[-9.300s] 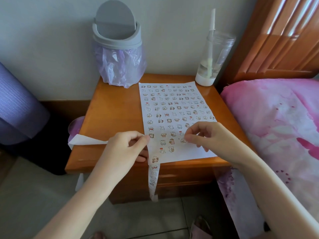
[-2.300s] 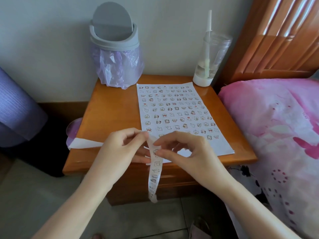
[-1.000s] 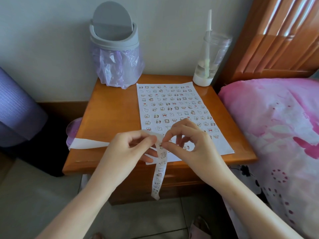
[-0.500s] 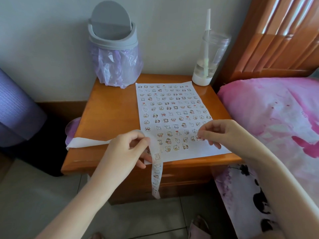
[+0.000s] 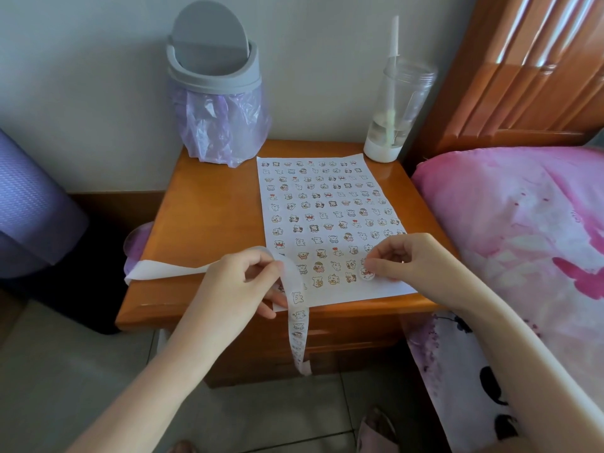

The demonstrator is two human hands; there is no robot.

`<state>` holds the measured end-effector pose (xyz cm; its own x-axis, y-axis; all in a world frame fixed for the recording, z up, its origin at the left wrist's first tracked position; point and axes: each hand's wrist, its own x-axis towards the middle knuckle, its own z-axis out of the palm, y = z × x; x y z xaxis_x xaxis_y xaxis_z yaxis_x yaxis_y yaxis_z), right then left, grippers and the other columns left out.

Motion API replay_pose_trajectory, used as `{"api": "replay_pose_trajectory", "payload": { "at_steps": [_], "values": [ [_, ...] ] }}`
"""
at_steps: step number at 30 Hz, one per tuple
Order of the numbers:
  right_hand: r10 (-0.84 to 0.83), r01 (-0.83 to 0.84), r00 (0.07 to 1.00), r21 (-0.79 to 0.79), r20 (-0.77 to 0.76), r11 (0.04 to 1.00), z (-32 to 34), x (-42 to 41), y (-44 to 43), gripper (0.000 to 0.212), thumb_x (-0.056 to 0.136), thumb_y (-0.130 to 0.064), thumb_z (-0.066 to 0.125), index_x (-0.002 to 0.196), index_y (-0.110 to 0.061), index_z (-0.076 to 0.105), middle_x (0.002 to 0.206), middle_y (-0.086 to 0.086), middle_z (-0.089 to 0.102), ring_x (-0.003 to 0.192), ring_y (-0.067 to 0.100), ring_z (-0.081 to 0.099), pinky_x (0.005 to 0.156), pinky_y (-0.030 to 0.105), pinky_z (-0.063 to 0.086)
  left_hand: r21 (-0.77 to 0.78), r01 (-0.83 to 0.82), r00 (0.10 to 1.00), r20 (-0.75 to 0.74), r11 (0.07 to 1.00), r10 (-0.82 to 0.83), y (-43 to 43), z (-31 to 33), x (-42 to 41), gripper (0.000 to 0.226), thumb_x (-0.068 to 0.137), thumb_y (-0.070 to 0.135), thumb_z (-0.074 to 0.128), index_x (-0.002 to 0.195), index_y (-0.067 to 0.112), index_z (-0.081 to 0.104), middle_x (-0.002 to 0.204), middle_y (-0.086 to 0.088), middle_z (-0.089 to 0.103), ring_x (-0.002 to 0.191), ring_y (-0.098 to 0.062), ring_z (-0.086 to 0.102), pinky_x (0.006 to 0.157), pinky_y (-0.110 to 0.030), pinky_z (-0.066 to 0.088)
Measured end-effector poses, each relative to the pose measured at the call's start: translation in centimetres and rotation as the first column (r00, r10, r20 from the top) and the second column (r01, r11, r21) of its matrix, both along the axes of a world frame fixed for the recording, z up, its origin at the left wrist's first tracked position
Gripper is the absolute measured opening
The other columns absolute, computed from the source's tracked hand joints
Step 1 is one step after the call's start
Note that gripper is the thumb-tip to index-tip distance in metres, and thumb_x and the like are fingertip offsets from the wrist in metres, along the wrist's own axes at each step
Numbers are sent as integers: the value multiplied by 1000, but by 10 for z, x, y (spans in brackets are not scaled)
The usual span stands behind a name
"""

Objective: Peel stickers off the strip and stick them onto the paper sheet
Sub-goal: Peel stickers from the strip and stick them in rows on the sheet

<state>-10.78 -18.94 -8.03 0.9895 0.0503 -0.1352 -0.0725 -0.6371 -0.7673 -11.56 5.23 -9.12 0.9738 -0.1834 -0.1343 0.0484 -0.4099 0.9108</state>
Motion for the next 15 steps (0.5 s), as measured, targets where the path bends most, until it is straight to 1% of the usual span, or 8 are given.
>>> {"api": "replay_pose_trajectory", "payload": {
  "at_steps": [4,8,11,15],
  "values": [
    [6,-6,1000,-27,13,1000,-1,0,1,6,82,-24,69,84,-19,71,79,-5,71,63,-2,59,64,13,49,6,5,1000,-6,1000,-5,1,0,0,16,94,19,51,91,12,65,92,13,70,65,-9,72,57,-31,60],
    [-7,7,1000,-28,15,1000,-1,-1,2,7,82,-23,69,85,-18,71,79,-5,71,64,-1,59,63,12,48,10,5,1000,-11,1000,-5,1,0,0,15,94,19,52,90,12,65,90,13,70,65,-10,72,58,-32,60],
    [-15,16,1000,-29,21,999,-2,-1,2,6,82,-23,70,84,-18,71,80,-4,71,68,3,61,65,16,49,11,-6,1000,-9,1000,6,1,1,-1,16,94,20,52,89,12,66,87,12,71,64,-10,72,59,-34,60],
    [-17,19,999,-40,37,999,-3,-1,3,4,81,-22,70,83,-18,71,79,-5,70,62,-3,58,60,11,47,13,-4,1000,-10,1000,4,0,1,0,16,93,20,52,90,12,65,89,12,71,64,-10,72,59,-34,60]
  ]
}}
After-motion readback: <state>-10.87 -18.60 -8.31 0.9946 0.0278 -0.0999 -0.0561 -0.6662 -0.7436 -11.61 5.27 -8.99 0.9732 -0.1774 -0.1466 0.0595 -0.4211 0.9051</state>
